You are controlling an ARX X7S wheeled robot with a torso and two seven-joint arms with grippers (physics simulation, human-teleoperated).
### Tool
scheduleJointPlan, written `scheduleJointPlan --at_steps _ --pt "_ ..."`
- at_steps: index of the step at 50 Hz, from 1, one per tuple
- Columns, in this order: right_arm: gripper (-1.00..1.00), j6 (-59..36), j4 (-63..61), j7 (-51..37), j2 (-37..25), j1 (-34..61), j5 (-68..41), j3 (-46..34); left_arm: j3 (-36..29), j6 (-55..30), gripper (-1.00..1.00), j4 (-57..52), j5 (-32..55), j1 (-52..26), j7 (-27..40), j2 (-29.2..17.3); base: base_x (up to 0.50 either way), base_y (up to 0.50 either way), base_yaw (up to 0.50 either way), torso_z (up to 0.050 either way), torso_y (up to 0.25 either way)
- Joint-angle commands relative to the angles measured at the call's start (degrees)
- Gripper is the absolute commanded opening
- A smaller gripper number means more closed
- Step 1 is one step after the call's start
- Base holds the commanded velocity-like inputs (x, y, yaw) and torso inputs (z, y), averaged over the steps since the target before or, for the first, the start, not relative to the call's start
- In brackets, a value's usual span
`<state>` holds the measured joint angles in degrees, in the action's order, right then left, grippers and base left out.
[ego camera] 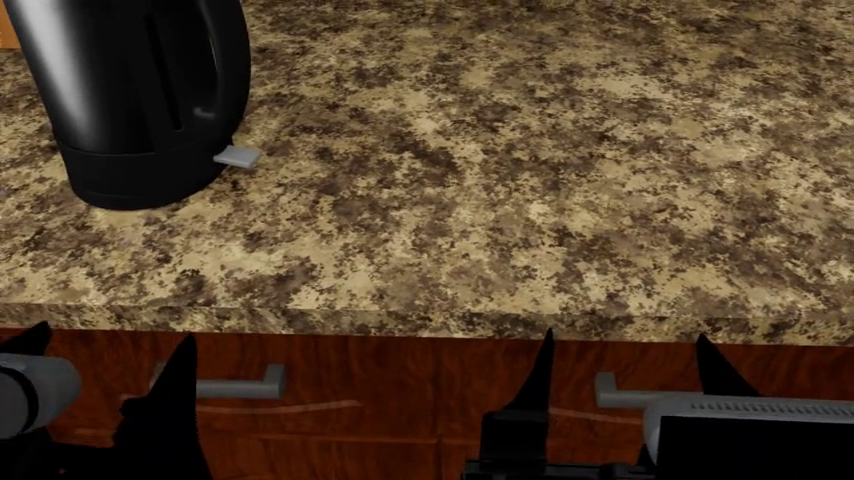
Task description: Press the button to open the lid of the electric kettle.
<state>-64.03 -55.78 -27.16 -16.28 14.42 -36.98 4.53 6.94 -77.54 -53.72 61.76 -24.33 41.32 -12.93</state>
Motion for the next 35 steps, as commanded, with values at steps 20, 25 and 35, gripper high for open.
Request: scheduleJointPlan --at_steps 20,25,35 --pt "1.00 -0.40 -1.62 -2.35 -2.57 0.70 -5.20 2.21 -1.69 10.81 1.00 -0.14 -2.22 3.29 -4.98 -4.50 0.00 0.00 0.00 0.050 0.000" --pt "1.00 -2.78 -3.03 -4.16 -2.55 2.14 -8.19 3.62 -2.04 11.39 1.00 -0.08 -2.66 3.46 -5.07 -5.06 0.00 0.00 0.00 0.050 0.000" --pt "1.00 -2.10 -4.02 -9.90 -5.57 3.69 -14.21 4.35 1.89 6.95 1.00 0.08 5.22 0.19 3.45 -5.05 0.00 0.00 0.00 0.041 0.000"
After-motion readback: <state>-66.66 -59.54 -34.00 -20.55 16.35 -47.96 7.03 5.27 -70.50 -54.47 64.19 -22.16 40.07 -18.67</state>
